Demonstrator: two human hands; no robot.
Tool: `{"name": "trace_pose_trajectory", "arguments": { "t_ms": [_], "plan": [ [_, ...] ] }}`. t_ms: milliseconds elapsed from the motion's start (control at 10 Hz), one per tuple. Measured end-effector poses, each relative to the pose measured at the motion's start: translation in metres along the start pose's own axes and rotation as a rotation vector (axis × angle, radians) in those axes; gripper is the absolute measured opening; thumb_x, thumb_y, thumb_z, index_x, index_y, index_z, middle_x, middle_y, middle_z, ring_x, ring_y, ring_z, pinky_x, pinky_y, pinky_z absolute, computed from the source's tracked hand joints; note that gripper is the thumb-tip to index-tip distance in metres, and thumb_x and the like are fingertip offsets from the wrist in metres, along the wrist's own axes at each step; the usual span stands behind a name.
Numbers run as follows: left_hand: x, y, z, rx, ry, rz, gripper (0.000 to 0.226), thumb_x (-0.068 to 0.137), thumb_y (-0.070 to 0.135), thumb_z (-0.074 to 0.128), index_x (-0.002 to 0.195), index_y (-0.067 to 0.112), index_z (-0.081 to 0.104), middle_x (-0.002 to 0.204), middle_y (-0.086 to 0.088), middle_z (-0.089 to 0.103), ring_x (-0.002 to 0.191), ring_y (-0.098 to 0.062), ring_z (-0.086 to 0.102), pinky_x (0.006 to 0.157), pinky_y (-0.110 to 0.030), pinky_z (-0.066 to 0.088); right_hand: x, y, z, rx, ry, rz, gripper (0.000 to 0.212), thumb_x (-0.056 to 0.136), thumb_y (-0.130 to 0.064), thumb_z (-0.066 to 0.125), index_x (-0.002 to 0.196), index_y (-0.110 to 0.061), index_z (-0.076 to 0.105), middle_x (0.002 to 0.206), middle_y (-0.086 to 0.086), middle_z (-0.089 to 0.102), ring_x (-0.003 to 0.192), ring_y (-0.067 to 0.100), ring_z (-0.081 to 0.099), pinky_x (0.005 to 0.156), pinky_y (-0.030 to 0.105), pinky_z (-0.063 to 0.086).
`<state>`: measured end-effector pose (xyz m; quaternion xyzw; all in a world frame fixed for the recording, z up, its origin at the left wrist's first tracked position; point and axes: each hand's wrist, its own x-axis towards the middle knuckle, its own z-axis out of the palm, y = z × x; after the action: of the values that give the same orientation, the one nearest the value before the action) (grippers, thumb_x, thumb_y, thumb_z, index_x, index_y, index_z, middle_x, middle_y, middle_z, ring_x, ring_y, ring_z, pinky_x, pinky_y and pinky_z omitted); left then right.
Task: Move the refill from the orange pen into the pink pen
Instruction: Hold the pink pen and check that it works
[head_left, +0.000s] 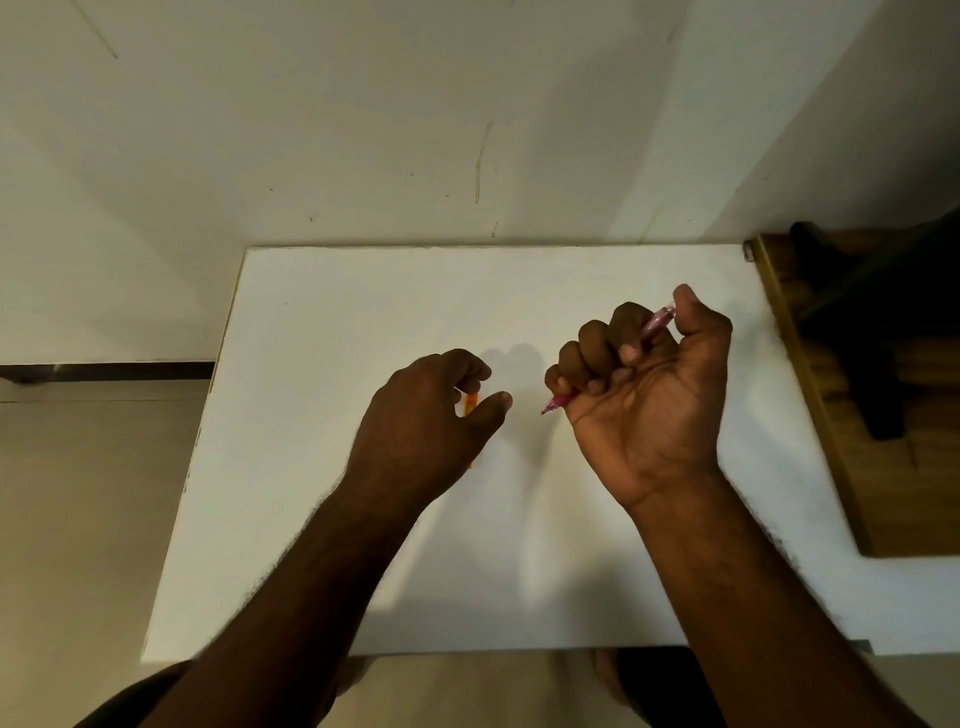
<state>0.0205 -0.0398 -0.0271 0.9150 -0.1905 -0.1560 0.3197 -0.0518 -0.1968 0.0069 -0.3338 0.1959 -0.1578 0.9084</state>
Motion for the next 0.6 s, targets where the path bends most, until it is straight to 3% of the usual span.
{"name": "trace_pose_trajectory", "arguments": {
  "t_ms": [600],
  "plan": [
    [-0.0008,0.0012,-0.001,-0.001,0.001,-0.008,0.033,0.086,0.052,0.068,0.114,0.035,0.065,0.102,0.017,0.069,0.094,-0.005,0.063,0.078,-0.026,0.047,0.0002,0.0004,-0.0009,0.02,0.018,0.014,0.056,0.094,-0.057,0.039,0.062,-0.012,0.042,0.061,0.003,0.023,0.06,0.019,0.02,0.06,0.036,0.028]
  ]
}}
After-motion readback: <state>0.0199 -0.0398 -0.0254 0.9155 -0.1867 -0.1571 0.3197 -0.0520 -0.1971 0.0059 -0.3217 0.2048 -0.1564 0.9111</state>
